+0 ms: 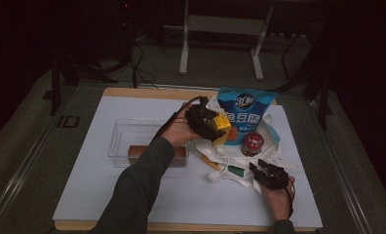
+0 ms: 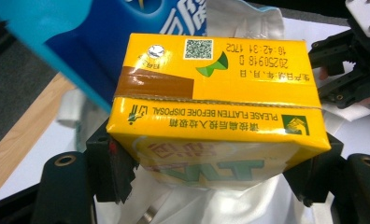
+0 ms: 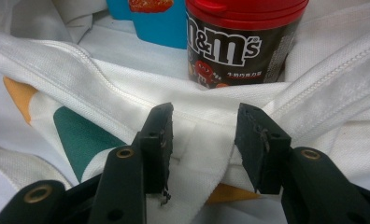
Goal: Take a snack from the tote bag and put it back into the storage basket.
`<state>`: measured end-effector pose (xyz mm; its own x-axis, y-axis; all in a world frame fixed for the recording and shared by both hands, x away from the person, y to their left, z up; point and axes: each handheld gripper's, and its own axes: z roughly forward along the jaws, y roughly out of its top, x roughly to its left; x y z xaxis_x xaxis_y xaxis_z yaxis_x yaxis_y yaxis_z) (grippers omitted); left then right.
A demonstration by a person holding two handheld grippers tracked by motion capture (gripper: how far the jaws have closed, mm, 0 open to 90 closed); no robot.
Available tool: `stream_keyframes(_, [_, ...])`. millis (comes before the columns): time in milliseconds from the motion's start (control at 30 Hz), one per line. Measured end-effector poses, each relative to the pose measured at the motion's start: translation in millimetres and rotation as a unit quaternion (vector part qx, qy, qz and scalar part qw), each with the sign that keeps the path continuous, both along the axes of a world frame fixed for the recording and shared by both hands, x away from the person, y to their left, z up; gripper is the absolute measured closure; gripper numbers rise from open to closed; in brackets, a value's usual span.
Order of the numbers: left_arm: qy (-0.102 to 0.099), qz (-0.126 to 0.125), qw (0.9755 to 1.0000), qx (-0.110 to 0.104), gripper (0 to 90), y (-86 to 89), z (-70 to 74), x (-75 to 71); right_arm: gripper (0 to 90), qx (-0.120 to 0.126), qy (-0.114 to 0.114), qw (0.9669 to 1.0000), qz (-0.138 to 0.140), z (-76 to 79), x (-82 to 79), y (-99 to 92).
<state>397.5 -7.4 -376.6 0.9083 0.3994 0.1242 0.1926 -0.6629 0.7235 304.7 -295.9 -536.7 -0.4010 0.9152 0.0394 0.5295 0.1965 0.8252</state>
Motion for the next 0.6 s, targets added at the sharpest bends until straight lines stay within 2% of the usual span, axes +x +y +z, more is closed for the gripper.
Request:
stream_keyframes(367, [-0.003, 0.017, 0.9998, 0.004, 28.5, 19.7, 0.5, 0.2, 56.2, 0.001, 0.001, 1.0000, 0.000, 0.1, -0.1, 0.1])
stream_keyframes(600, [-0.010, 0.027, 0.9996, 0.000, 28.5, 34.0, 2.4, -1.9, 56.2, 0.000, 0.001, 1.0000, 0.000, 0.1, 0.0, 0.0])
